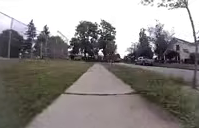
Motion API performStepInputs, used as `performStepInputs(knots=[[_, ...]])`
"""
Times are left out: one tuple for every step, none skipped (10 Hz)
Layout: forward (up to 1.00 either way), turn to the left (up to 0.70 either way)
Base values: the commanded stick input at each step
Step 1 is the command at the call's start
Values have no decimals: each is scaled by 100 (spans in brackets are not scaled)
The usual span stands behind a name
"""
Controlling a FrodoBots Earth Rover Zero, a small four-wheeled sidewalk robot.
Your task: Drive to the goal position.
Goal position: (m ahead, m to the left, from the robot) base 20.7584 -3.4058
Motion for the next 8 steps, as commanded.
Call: performStepInputs(knots=[[70, 0], [70, 0], [70, 3], [70, 30], [70, 23], [70, 9], [70, 0], [70, 0]])
